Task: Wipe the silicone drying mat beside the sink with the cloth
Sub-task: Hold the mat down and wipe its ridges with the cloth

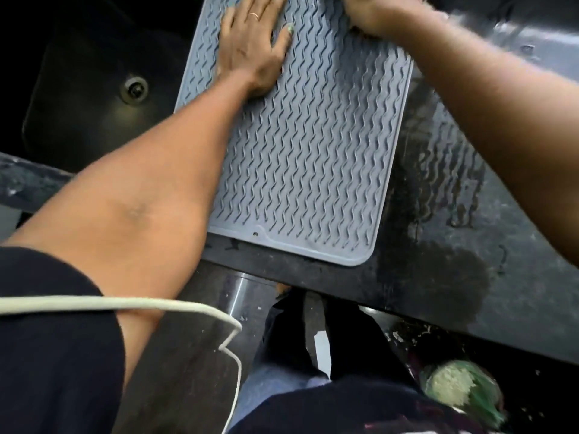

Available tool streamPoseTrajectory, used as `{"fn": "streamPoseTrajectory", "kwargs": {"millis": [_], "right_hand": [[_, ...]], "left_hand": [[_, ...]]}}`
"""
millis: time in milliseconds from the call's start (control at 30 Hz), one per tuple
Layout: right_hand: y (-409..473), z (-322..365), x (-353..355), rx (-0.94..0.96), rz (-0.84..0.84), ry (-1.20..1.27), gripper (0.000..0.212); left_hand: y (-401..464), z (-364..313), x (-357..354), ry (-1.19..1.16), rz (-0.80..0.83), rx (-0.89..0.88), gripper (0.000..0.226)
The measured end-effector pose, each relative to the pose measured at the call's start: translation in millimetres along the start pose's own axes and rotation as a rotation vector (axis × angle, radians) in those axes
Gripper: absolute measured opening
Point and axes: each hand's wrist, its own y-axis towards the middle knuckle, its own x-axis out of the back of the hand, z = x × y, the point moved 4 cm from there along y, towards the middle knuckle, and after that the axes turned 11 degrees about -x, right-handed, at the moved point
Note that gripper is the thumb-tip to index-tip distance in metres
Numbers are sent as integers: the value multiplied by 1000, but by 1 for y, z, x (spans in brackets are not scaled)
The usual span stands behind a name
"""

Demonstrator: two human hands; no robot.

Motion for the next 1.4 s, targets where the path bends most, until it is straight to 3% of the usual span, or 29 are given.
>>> {"fn": "streamPoseTrajectory", "kwargs": {"millis": [100, 200, 267, 467, 567, 633, 700, 767, 867, 967, 1033, 1300, 1400], "right_hand": [[2, 8, -9, -45, -175, -39, 7], [-10, 12, -16, 6, -259, -51, 38], [-32, 14, -20, 88, -294, -51, 40], [-137, 21, -37, 247, -227, -7, 31], [-143, 25, -30, 311, -150, -3, 31], [-121, 31, -13, 237, -108, 221, 30], [-85, 35, 3, 105, -232, 385, 30], [-43, 35, 9, -26, -341, 316, 24], [2, 31, -3, -110, -229, 118, 36], [3, 29, -13, -87, -310, 83, 24], [-23, 35, -20, -10, -362, 69, 32], [-155, 41, -35, 253, -128, 44, 25], [-128, 37, -9, 122, -83, 311, 24]], "left_hand": [[6, 2, -4, 4, 4, -13, 56], [7, 4, -10, 19, 13, -9, 55], [7, 4, -9, 11, 13, -12, 55], [9, 6, -10, 2, -5, -21, 56], [8, 4, -9, -3, -3, -30, 56], [9, 5, -10, 3, 4, -26, 56], [10, 7, -11, 3, 17, -23, 55], [10, 7, -10, 5, 15, -26, 55], [8, 6, -9, -8, -8, -20, 55], [8, 6, -10, -10, -18, -21, 55], [9, 6, -11, -7, -13, -23, 55], [8, 5, -10, -33, -17, -32, 55], [8, 5, -9, -49, -14, -23, 55]]}}
